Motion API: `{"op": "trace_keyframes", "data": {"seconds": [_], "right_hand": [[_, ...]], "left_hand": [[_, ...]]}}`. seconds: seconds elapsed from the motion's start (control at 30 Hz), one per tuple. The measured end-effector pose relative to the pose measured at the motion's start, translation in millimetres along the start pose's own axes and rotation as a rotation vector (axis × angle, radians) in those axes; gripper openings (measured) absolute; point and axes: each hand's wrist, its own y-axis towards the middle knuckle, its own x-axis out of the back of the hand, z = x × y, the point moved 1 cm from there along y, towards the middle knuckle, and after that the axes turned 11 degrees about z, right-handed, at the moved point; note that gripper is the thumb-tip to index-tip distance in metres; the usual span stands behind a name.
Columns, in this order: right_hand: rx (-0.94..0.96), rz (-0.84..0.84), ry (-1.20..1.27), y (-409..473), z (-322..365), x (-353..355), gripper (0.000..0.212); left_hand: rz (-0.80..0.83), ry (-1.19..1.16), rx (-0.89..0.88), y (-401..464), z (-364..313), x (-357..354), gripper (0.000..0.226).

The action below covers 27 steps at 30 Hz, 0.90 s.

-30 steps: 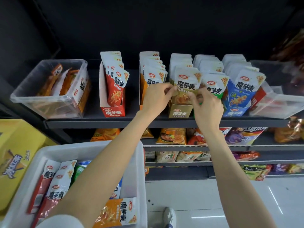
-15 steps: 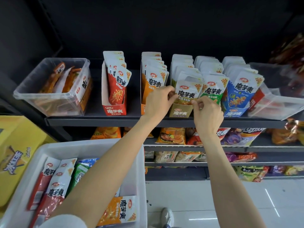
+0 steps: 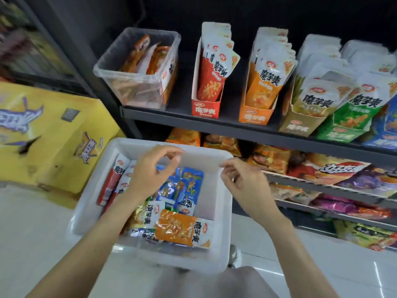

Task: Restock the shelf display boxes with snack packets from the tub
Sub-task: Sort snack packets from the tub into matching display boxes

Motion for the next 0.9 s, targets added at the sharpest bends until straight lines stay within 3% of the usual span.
{"op": "trace_keyframes", "data": {"seconds": [0.13, 0.27, 0.37, 0.47, 0.53, 0.63, 0.8, 0.83, 0.9], "right_hand": [[0.107, 0.445, -0.158, 20.7, 16.9, -60.9, 0.025], [0.113, 0.737, -0.464, 35.1, 37.2, -111.0, 0.044], [0.070, 0.811, -0.669, 37.0, 40.2, -135.6, 0.049], [0.025, 0.822, -0.673, 37.7, 31.0, -147.4, 0.041], [-0.028, 0.831, -0.608, 40.9, 24.9, -148.0, 0.031], [-0.139, 0.741, -0.496, 48.9, 22.0, -138.2, 0.008], [-0.269, 0.157, -0.020, 54.2, 19.5, -83.1, 0.005], [-0.279, 0.052, 0.173, 51.2, 20.9, -71.9, 0.006], [-0.294, -0.103, 0.581, 43.4, 24.7, -57.2, 0.012]], "left_hand": [[0.246, 0.280, 0.167, -60.3, 65.4, 24.4, 0.039], [0.515, 0.421, 0.241, -85.7, 86.6, 21.1, 0.061], [0.633, 0.430, 0.231, -81.9, 92.6, 3.9, 0.073], [0.662, 0.336, 0.235, -72.2, 92.6, -11.2, 0.048], [0.723, 0.327, 0.261, -67.4, 86.4, -17.9, 0.043], [0.667, 0.265, 0.336, -61.3, 82.0, -22.2, 0.048], [-0.091, -0.379, 0.495, -52.5, 74.0, -4.5, 0.041], [-0.137, -0.503, 0.534, -52.3, 72.2, -3.4, 0.043], [-0.058, -0.717, 0.590, -52.6, 64.4, -5.7, 0.053]]}}
